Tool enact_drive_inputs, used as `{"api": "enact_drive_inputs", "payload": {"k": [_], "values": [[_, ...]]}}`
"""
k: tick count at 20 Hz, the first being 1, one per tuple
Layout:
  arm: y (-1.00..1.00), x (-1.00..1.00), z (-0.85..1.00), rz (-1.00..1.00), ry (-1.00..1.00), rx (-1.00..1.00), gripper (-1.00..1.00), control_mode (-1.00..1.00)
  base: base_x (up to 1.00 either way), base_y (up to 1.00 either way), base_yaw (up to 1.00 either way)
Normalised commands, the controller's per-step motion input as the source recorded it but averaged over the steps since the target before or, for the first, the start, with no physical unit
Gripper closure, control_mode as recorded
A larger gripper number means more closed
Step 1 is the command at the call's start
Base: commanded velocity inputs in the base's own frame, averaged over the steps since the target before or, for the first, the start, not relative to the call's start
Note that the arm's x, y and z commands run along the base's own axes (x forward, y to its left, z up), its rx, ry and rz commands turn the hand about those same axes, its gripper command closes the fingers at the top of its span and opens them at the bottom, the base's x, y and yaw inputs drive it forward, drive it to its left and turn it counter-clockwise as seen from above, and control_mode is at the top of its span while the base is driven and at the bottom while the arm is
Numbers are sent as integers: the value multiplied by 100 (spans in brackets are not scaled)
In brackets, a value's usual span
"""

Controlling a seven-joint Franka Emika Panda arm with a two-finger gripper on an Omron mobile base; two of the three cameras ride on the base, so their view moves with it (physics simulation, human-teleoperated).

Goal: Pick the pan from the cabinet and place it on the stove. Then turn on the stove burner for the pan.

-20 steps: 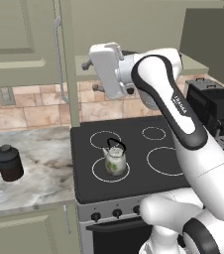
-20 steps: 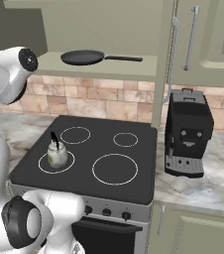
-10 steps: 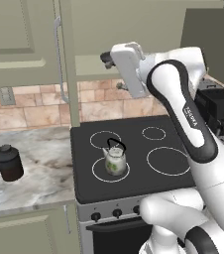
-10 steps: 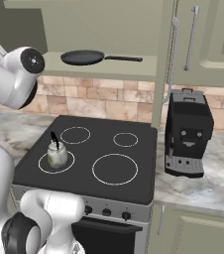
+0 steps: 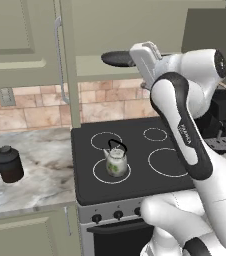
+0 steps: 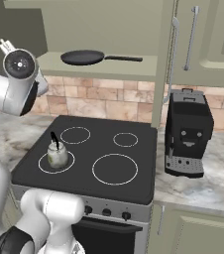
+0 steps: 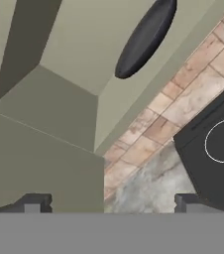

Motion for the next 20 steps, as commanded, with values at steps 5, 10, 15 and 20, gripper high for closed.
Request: {"api": "enact_drive_inputs", "payload": {"k": [5,10,15,20], "values": [[-50,19,1,-28,1,-8,-100,-100,0,0,0],[-57,24,1,-22,2,-10,-100,-100,0,0,0],[-64,16,0,-18,2,-10,-100,-100,0,0,0],[-57,20,0,-17,5,-8,-100,-100,0,0,0]]}}
